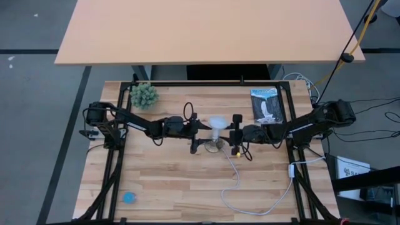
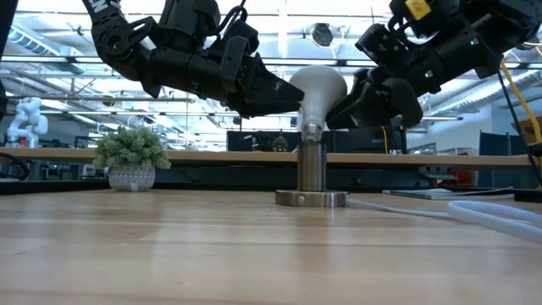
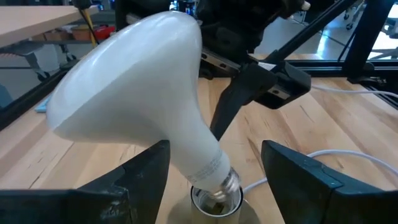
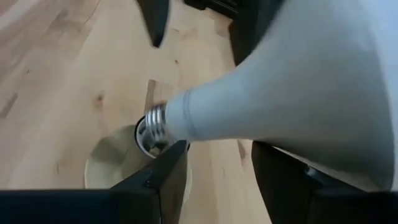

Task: Screw lightbulb
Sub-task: Insert the white light bulb into the gold lamp

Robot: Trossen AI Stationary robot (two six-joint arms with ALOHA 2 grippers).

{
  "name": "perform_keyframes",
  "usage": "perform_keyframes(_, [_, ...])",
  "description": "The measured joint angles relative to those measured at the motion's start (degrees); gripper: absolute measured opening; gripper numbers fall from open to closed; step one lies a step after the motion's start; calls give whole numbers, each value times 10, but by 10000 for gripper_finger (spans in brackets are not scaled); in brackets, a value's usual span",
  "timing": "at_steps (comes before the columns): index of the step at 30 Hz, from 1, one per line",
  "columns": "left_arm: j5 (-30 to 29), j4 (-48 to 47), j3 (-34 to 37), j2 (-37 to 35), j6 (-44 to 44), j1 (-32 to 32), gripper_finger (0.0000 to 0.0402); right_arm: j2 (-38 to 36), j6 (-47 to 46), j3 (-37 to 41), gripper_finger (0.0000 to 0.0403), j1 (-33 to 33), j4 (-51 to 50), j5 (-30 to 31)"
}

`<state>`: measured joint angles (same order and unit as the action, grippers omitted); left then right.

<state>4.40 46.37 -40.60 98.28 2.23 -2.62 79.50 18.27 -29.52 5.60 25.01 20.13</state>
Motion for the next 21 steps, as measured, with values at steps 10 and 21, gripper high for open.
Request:
perform_keyframes(10, [-6,-4,0,0,43,4,259,0,58,0,136,11,-12,25])
perform_keyframes(21, [-11,-30,0,0,11,2,259,-4,-143,0,125,3,-63,37])
